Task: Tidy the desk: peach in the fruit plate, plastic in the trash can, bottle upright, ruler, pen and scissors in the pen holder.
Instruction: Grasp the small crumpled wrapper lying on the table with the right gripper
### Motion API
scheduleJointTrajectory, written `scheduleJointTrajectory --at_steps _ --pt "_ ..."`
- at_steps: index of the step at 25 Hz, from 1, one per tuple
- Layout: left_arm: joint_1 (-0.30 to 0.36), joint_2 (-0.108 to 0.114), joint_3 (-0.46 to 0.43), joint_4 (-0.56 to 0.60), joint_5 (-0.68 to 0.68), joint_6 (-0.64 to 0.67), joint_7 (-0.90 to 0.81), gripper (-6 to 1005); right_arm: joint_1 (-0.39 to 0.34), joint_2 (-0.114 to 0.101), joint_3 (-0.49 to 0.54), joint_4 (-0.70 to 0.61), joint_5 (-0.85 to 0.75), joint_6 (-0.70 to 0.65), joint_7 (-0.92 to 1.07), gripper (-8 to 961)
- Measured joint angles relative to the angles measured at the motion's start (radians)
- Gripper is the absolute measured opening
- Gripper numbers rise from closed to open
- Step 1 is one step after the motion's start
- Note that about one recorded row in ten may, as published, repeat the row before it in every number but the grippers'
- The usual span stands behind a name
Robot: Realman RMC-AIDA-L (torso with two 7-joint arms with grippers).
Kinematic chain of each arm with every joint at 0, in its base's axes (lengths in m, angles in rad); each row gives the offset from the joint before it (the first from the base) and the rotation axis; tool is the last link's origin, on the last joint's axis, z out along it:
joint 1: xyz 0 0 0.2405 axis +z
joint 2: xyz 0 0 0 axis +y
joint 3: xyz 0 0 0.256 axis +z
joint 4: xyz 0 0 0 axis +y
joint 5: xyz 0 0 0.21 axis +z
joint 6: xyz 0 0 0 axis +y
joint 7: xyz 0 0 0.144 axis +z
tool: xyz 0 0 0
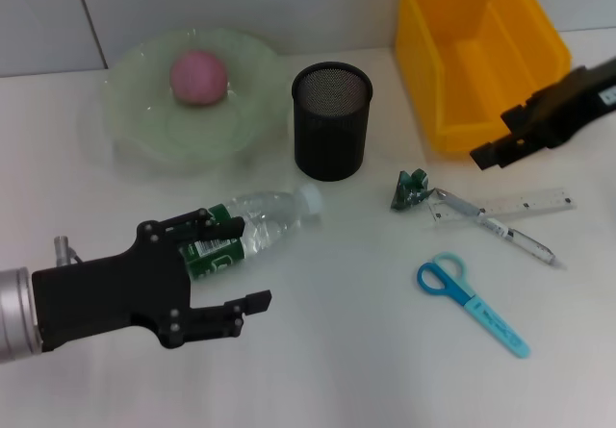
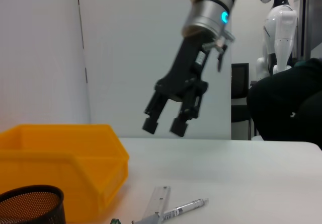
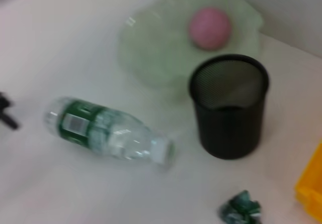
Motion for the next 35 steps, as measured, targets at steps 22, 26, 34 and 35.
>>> scheduleJointTrajectory --at_steps 22,26,34,35 --pt "0.002 0.003 -0.008 -0.05 -0.009 0.014 0.098 810 0.18 0.094 -0.266 0.198 -0.34 0.217 0.231 793" --pt "0.003 0.003 -0.008 -0.054 -0.009 0.015 0.101 810 0.19 0.095 -0.287 0.244 -0.341 0.269 0.24 787" --pt "0.005 0.004 -0.006 -0.062 -0.008 0.015 0.111 811 0.221 0.097 -0.348 0.337 -0.342 0.349 0.262 775" --pt "0.006 0.005 -0.007 -0.062 -0.008 0.015 0.112 811 0.223 0.097 -0.35 0.343 -0.342 0.356 0.263 773"
